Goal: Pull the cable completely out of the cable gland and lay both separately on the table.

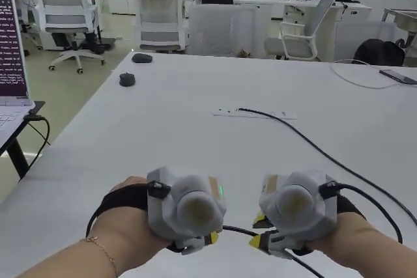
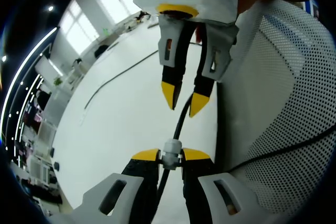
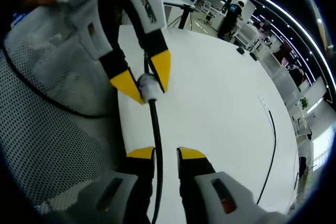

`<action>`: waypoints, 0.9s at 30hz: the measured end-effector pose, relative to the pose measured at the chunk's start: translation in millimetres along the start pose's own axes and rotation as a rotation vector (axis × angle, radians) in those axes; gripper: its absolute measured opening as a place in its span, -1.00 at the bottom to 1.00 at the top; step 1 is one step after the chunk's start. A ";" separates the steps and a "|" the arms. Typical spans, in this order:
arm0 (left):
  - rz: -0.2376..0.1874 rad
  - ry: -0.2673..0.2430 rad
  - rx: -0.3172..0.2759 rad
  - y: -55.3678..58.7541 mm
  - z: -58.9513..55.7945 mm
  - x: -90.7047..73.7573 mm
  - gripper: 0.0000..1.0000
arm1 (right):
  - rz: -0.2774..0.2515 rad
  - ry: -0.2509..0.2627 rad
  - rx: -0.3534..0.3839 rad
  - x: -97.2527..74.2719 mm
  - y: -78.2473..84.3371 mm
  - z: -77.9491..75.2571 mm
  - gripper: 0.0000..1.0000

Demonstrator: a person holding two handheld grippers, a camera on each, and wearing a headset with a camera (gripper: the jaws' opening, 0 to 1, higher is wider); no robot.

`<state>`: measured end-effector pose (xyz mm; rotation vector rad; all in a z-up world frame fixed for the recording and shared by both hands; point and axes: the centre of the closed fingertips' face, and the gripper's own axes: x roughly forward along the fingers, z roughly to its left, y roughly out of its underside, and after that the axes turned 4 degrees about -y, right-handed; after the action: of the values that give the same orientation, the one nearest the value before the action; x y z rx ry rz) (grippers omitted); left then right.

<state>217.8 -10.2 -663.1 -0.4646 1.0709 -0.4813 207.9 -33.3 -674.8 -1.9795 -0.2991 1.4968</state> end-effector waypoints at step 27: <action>0.001 -0.020 0.022 0.1 2.7 -1.0 -0.67 | 0.221 0.059 0.049 0.4 49.9 -12.4 -0.93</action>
<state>219.8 -9.1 -661.4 -0.4489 1.0460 -0.4858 210.1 -76.0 -703.3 -2.0673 -0.0181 1.5603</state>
